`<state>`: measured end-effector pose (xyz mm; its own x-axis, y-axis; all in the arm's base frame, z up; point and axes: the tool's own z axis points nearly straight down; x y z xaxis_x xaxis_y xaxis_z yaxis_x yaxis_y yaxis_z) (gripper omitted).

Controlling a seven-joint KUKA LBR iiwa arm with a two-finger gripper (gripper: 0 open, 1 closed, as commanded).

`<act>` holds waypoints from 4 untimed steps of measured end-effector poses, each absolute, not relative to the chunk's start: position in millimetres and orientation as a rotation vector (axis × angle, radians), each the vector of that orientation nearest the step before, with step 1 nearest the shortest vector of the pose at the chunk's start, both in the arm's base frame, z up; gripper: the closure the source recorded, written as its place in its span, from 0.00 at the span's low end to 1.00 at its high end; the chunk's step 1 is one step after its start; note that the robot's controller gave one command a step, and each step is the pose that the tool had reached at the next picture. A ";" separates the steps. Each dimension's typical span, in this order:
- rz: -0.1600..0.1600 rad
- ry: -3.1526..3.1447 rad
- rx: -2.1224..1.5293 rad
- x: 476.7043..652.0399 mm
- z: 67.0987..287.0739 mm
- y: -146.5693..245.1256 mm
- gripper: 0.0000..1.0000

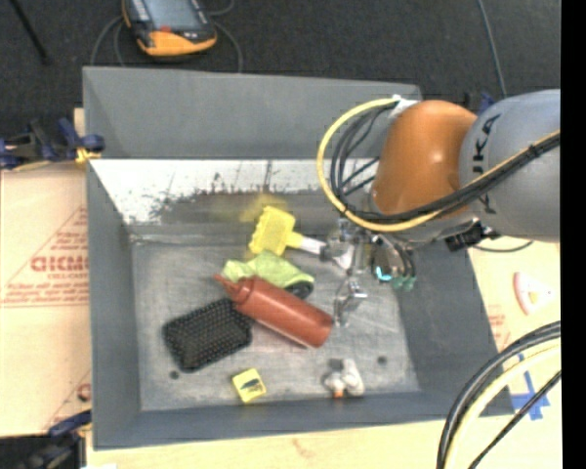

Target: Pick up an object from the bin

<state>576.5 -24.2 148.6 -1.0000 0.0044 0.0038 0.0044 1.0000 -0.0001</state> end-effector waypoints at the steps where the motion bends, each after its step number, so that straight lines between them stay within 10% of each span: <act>1: 0.001 -3.144 -0.006 577.5 152.8 -24.3 0.00; 2: -0.001 -3.139 -0.143 569.0 113.0 -8.0 0.00; 4: 0.000 -3.132 -0.194 549.4 108.3 9.4 0.00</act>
Offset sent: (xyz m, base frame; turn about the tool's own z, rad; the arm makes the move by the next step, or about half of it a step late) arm -0.0185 0.0331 -0.0786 0.1635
